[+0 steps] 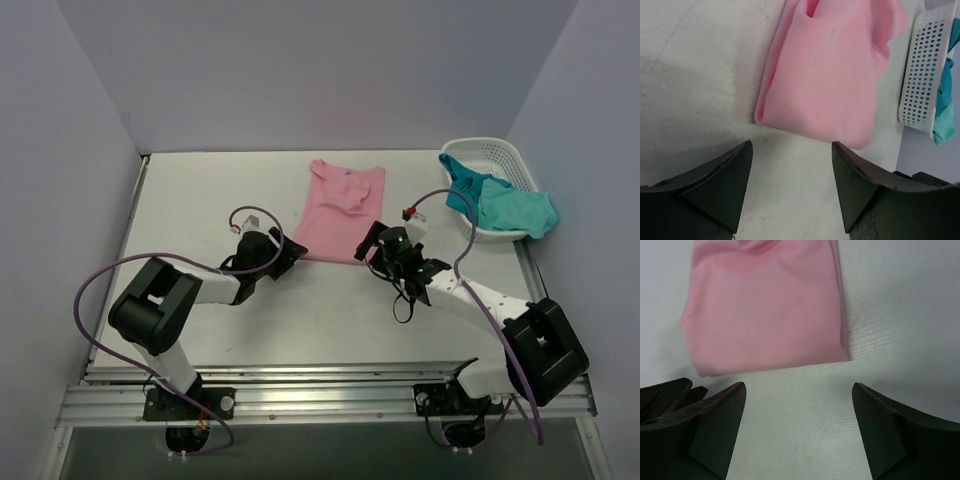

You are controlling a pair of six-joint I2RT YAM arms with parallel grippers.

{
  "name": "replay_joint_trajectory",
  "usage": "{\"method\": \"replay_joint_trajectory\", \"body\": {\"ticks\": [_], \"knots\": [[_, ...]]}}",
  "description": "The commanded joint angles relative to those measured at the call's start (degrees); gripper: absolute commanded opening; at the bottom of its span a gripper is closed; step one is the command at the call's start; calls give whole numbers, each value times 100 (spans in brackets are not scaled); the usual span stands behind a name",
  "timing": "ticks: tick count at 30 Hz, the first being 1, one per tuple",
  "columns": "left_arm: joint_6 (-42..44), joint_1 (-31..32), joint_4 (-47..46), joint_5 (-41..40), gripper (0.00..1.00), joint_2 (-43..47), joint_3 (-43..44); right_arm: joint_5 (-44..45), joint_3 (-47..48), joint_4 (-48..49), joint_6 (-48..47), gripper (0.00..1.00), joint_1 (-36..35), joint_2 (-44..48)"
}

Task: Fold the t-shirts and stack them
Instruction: Fold the tshirt

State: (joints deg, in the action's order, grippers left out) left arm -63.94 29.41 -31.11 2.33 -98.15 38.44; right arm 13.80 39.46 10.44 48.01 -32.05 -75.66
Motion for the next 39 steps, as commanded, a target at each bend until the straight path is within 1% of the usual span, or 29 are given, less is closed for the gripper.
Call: {"method": "replay_joint_trajectory", "body": {"ticks": [1, 8, 19, 22, 24, 25, 26, 28, 29, 31, 32, 33, 35, 37, 38, 39], "knots": [[-373, 47, -378, -539, 73, -82, -38, -18, 26, 476, 33, 82, 76, -343], [-479, 56, -272, -760, 73, -231, 67, -264, 193, 872, 68, 81, 278, -1248], [-461, 39, -413, -664, 72, -749, 349, -220, 167, 1048, 68, 80, 437, -1531], [-514, 21, -492, -611, 72, -907, 410, -211, 185, 1066, 77, 78, 463, -1583], [-558, 4, -527, -593, 72, -1013, 463, -229, 193, 1101, 77, 74, 463, -1654], [-575, 3, -553, -593, 72, -1048, 463, -246, 211, 1127, 77, 71, 463, -1706], [-593, -5, -589, -593, 71, -1066, 463, -264, 211, 1153, 77, 63, 463, -1741], [-602, -14, -624, -593, 71, -1110, 472, -308, 228, 1197, 86, 57, 463, -1838], [-602, -14, -624, -593, 71, -1127, 481, -334, 237, 1215, 95, 48, 463, -1873], [-593, -23, -633, -576, 69, -1171, 516, -413, 237, 1268, 95, 39, 472, -1979], [-593, -32, -624, -567, 68, -1180, 516, -431, 229, 1277, 103, 32, 463, -1997], [-584, -40, -633, -567, 64, -1198, 507, -440, 220, 1277, 103, 29, 472, -2023], [-558, -40, -633, -576, 60, -1207, 507, -449, 193, 1285, 95, 24, 463, -2014], [-549, -58, -642, -584, 53, -1224, 507, -440, 185, 1251, 86, 22, 463, -1962], [-540, -58, -624, -576, 45, -1242, 533, -414, 185, 1233, 68, 20, 472, -1944], [-540, -75, -494, -567, 42, -1268, 568, -405, 185, 1207, 60, 20, 472, -1927]]}}
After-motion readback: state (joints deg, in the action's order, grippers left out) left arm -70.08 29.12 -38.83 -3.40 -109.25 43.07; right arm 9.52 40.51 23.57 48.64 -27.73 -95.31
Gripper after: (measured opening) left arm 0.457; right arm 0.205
